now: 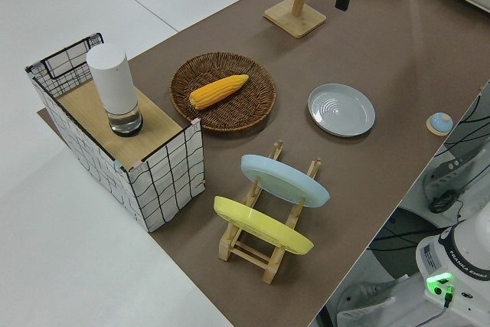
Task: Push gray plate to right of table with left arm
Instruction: 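Move the left gripper toward the gray plate's edge nearest the basket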
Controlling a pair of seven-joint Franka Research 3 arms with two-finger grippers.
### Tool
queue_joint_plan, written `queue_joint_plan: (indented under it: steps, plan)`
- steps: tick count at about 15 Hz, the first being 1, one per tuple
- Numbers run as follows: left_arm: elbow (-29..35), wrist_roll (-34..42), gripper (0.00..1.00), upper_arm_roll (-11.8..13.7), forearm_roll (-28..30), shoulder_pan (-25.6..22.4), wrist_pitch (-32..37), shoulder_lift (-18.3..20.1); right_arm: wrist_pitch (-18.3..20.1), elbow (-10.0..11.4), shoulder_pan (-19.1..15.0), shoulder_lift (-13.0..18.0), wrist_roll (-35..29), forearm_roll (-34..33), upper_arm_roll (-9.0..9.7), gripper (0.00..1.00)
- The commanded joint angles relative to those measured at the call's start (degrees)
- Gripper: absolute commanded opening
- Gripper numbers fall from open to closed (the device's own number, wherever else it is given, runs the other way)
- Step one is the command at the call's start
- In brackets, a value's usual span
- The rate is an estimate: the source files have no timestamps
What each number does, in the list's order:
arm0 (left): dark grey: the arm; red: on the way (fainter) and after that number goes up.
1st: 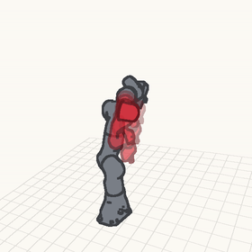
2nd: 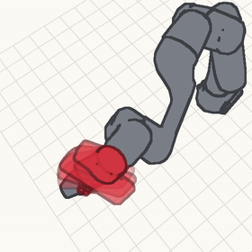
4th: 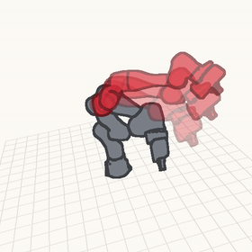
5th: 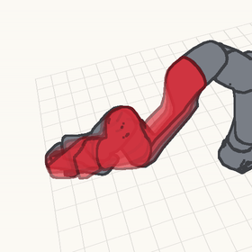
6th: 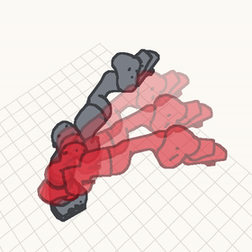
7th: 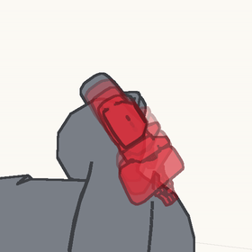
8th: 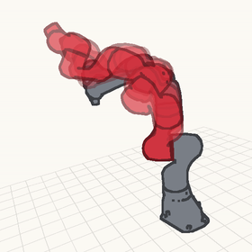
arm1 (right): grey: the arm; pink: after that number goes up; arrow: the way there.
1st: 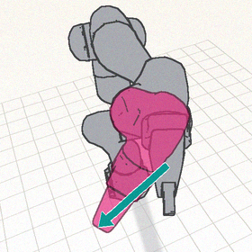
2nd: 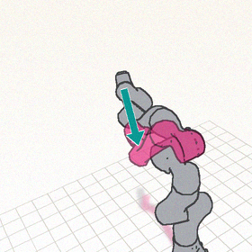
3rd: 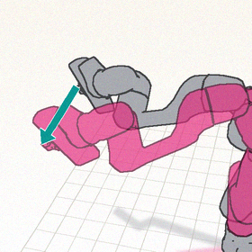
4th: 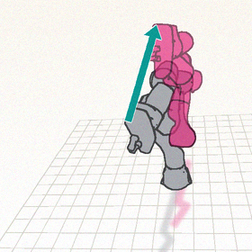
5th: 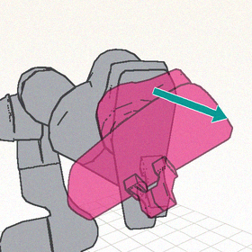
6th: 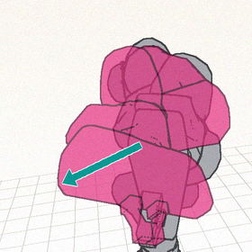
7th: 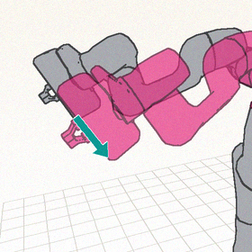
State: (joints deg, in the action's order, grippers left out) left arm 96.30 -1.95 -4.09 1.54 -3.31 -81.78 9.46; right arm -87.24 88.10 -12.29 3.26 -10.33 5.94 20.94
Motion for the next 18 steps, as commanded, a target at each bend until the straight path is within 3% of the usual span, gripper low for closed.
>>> queue_joint_plan:
  steps: [1,8,14,18]
  plan:
    - [5.4,0.2,0.99,0.5,1.4,0.1,-4.5,2.8,0.3,-0.7,-0.4,-0.4,-0.1,0.9,0.24,0.996]
    - [8.8,0.0,0.98,0.8,2.9,-0.2,-8.0,2.0,0.3,-0.8,-0.4,-0.4,-0.1,0.9,0.15,0.996]
    - [17.2,0.7,0.99,0.7,2.9,0.1,-16.4,0.0,0.3,-0.8,-0.4,-0.4,-0.1,0.9,0.15,0.996]
    - [24.8,0.7,0.99,0.5,2.9,0.6,-22.8,0.9,0.3,-0.8,-0.4,-0.4,-0.1,0.9,0.24,0.996]
